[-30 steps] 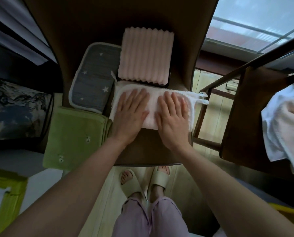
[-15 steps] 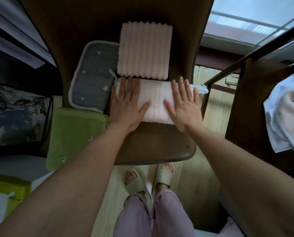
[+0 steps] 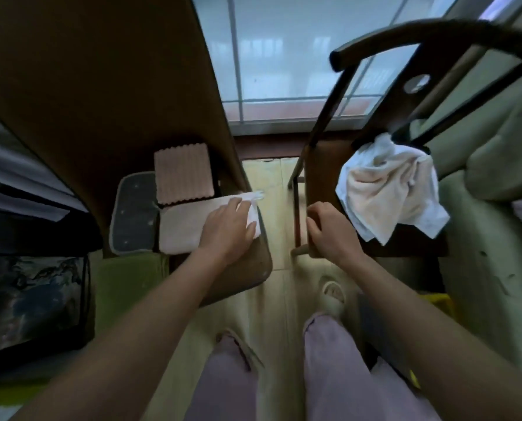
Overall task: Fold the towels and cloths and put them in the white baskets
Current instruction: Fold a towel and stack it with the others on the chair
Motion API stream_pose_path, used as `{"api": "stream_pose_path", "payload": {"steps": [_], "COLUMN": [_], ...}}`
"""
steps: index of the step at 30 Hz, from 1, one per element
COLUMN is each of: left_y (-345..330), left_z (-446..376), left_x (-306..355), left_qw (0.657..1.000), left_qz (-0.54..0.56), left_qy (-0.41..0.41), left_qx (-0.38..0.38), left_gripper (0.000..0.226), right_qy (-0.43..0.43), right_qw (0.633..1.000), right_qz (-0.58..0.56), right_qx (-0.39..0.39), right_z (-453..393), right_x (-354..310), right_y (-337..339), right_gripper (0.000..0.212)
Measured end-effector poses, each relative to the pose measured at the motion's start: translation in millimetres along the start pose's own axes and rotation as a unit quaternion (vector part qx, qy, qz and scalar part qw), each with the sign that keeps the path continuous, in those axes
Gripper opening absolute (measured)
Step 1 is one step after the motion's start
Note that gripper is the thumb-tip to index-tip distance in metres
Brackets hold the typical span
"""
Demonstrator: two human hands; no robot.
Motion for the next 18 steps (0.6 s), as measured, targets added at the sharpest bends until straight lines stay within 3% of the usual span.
{"api": "stream_pose_path", "payload": {"steps": [5,9,14,18], "left_y": [15.5,-2.4,-27.1,-41.7], "left_z": [-43.8,-105.5,-178.1,-209.1], "left_x": [111.7,194.3,260.4,276.2], "left_qw": [0.999,0.997,0.992,0.99], "left_qz": [0.022,0.046,0.073,0.1], "left_qy": [-0.037,-0.034,-0.032,-0.008], "left_qx": [-0.003,-0.051,-0.095,-0.095], "left_gripper": [0.047,0.047,0.05,0.061], "right_qy": [-0.023,-0.012,0.036,0.049], "right_qw": [0.998,0.998,0.998,0.99], "right_qz": [0.0,-0.004,0.044,0.086], "right_qx": [0.058,0.065,-0.04,-0.1], "right_z": [-2.1,-30.1,-91.3,-141.3], "right_x": [66.0,129.9,180.7,202.8], "right_y": [87.7,154.8,193.8,194.6], "right_gripper": [0.028,0.028,0.029,0.038]}}
Point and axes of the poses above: each hand's wrist, its own z-axis away from the middle knuckle, its own y-axis out of the back of the hand, x = y × z, the point moved 10 cm from there along -z, towards the middle knuckle, and after that the axes turned 11 degrees about -z, right-handed, at the moved point
